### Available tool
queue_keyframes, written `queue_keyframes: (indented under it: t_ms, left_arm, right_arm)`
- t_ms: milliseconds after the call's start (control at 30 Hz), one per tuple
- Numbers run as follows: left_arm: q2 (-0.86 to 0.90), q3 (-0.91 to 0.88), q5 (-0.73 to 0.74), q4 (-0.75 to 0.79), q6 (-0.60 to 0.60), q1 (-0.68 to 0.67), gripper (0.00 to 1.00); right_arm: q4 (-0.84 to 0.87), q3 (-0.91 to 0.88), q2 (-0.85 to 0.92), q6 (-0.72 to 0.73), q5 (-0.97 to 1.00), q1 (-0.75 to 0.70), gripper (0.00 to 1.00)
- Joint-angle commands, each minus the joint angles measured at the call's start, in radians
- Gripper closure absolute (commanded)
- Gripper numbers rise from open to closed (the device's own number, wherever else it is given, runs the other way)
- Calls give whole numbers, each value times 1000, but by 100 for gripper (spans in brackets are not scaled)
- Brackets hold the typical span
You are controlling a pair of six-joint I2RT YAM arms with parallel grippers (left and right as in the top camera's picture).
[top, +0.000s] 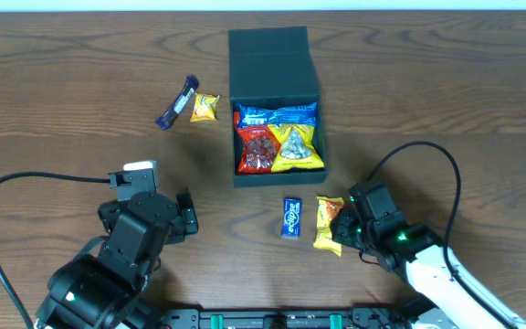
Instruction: Pack container
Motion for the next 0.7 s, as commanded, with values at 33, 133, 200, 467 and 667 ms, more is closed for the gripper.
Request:
queue_keyframes:
  t_ms: [33, 133, 200, 467, 667]
  left_arm:
    - [1, -1, -7, -3, -8, 3, 5]
    - [1, -1, -7, -3, -8, 3, 5]
    - [1, -1, -7, -3, -7, 3, 5]
    - [1, -1, -7, -3, -7, 3, 4]
    - [1, -1, -7, -3, -7, 3, 5]
  right_arm:
    - [13, -6, 32, -21, 50, -14, 67]
    - [39, -6, 57, -21, 76, -14, 66]
    - [63, -6, 75, -22, 74, -14, 67]
    - [89, -6, 102, -21, 69, -14, 84]
    - [118, -5, 102, -42, 24, -14, 91]
